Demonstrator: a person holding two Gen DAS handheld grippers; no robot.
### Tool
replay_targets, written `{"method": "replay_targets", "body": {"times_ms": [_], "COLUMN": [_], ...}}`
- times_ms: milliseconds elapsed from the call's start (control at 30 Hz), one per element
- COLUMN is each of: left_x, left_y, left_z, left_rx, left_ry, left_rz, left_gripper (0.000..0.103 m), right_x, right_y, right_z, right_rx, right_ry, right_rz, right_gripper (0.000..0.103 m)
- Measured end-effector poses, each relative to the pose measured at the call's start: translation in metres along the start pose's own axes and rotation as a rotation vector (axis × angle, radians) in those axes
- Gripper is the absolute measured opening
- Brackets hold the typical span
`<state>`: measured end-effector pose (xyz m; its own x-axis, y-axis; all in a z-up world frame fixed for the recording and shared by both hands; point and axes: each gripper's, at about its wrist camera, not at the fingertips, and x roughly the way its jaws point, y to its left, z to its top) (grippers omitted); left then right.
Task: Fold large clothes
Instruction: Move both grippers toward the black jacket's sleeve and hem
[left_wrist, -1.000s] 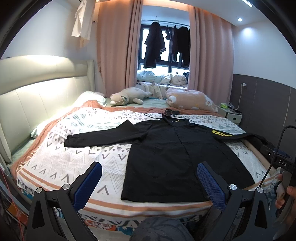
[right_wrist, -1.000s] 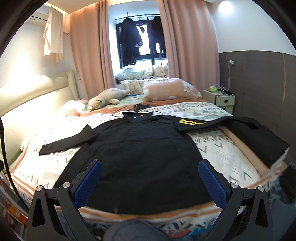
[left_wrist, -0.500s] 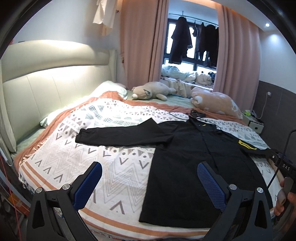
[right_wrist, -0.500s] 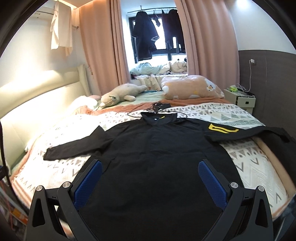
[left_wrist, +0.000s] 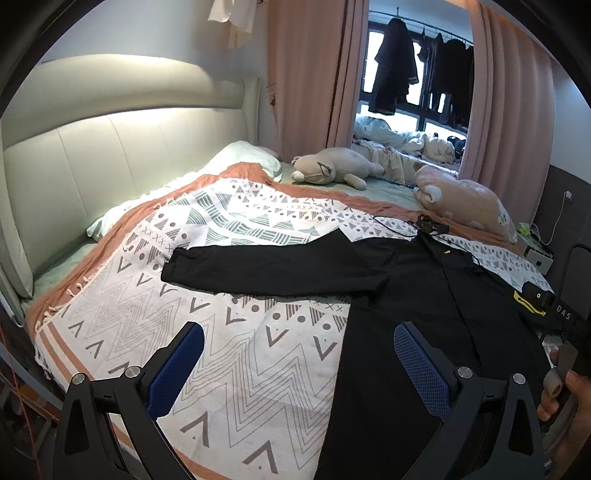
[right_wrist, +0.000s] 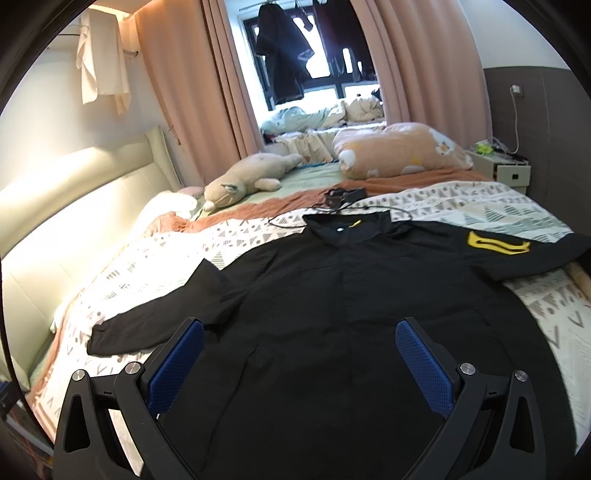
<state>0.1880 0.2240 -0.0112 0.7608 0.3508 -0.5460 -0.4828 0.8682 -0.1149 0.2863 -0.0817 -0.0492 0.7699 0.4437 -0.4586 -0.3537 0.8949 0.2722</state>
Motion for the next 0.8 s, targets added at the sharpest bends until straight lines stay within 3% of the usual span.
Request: {"method": "replay_targets", "body": {"times_ms": [333, 400, 567, 800], "left_x": [0.076, 0.092, 0.136, 0.189], "left_y": [0.044, 0.056, 0.093, 0.136], "left_z": [0.027, 0.032, 0.043, 0.054], "left_rx": [-0.079, -0.098, -0.177, -0.253], "left_ry": [0.064, 0.081, 0.134, 0.180], "left_rz": [0.071, 0.073, 0.105, 0.142], "left_gripper": [0.097, 0.096, 0.080, 0.076], "right_x": [0.080, 0.098, 0.135, 0.173], "right_y": [0.034, 0.039, 0.042, 0.041], "right_z": [0.014, 0.014, 0.013, 0.014], "right_rx": [-0.030, -0.033, -0.029, 0.009], "right_ry": [0.066, 0.093, 0.163, 0.219], "right_rz": [0.070, 0.085, 0.104, 0.120], "right_gripper": [0.100, 0.096, 0.083, 0.069]}}
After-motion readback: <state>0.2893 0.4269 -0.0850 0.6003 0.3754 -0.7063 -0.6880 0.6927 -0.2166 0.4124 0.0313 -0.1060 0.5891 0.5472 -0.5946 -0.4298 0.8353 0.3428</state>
